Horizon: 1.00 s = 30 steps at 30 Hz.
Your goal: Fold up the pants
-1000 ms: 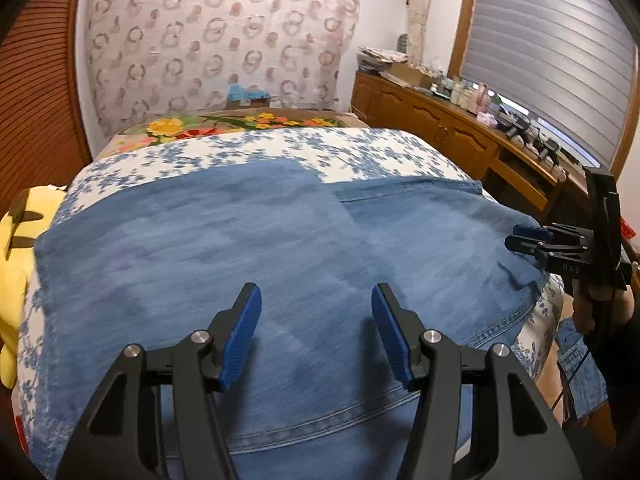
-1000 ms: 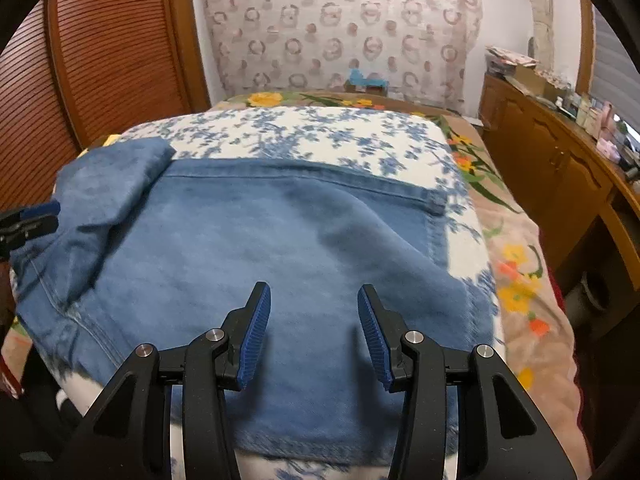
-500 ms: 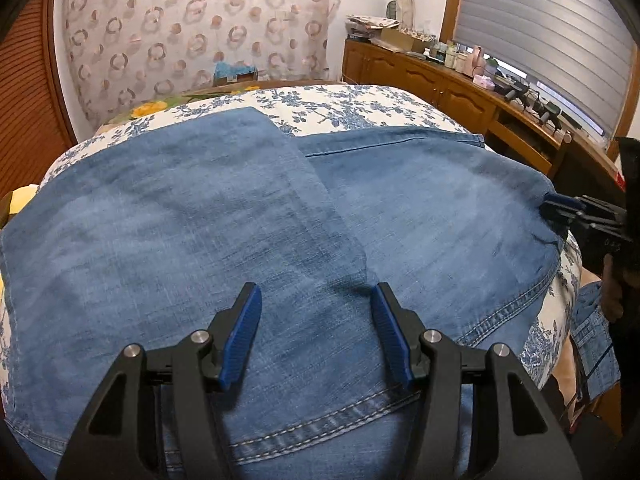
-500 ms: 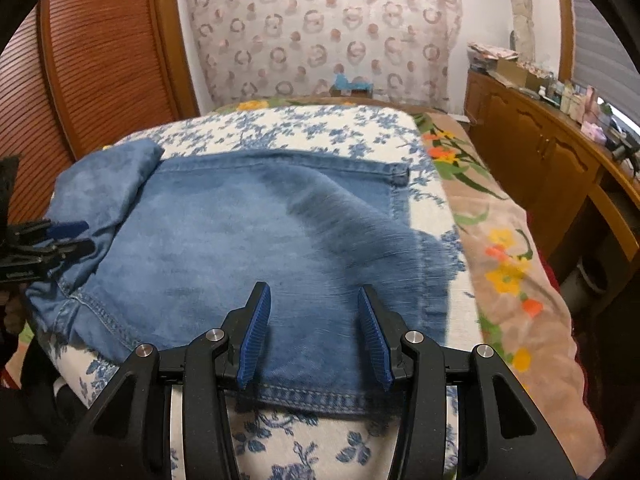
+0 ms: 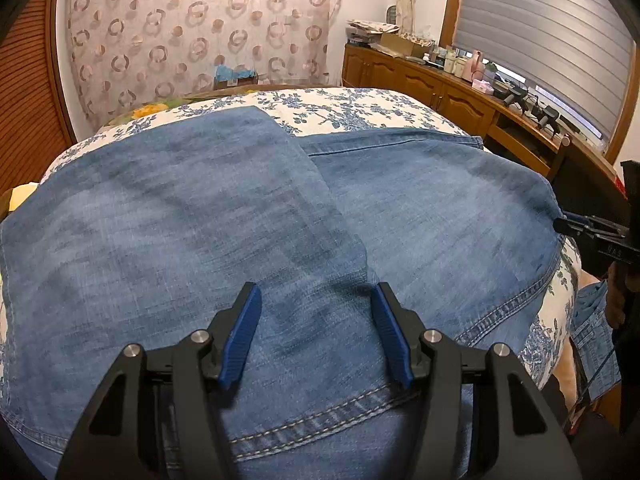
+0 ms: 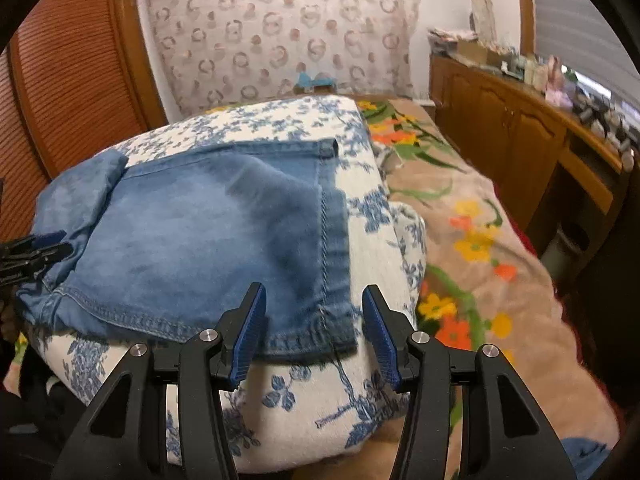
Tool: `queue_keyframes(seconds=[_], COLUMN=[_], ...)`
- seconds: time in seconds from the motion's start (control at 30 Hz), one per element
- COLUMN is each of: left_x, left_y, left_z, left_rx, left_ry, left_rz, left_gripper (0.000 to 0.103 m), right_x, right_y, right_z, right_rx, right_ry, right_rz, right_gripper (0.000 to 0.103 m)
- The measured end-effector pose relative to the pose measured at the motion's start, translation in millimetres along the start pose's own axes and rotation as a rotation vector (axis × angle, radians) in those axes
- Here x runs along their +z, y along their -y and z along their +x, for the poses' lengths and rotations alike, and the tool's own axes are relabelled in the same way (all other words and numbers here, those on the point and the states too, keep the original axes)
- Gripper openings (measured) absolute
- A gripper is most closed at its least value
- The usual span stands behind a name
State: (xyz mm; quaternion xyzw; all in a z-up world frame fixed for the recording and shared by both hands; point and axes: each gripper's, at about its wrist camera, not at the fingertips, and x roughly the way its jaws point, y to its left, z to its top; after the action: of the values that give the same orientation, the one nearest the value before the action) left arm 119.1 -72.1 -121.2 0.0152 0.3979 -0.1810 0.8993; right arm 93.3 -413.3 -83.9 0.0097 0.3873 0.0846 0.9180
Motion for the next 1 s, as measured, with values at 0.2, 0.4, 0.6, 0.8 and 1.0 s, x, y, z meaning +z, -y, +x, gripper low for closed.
queue_keyframes(seconds=[0.2,0.4,0.6,0.8,1.0], left_x=[0,0,3,5,7], left_y=[-1,-1,-1,0,-1], left_z=[0,0,-5,-21,-33], left_rx=[-0.001,-0.003,-0.004,-0.004,0.003], left_ry=[0.004,0.005,0.0,0.019,0.051], left_rz=[-0.001,-0.003,-0.01,-0.01,-0.01], left_gripper=[0.057,0.057,0.057,0.057,0.057], right_x=[-7,-11,-12,-6,7], right_y=[-4,-14,-19,-22,-33], right_z=[2,2,3,-2,-11], right_rx=[-0.02,-0.046,-0.017,-0.014,0.028], right_ry=[-0.009,-0.003,0.001,0.024,0.059], right_rz=[-0.015,-0.065,-0.085,-0.076,-0.093], right_gripper=[0.051,0.049,0.017,0.014,0.012])
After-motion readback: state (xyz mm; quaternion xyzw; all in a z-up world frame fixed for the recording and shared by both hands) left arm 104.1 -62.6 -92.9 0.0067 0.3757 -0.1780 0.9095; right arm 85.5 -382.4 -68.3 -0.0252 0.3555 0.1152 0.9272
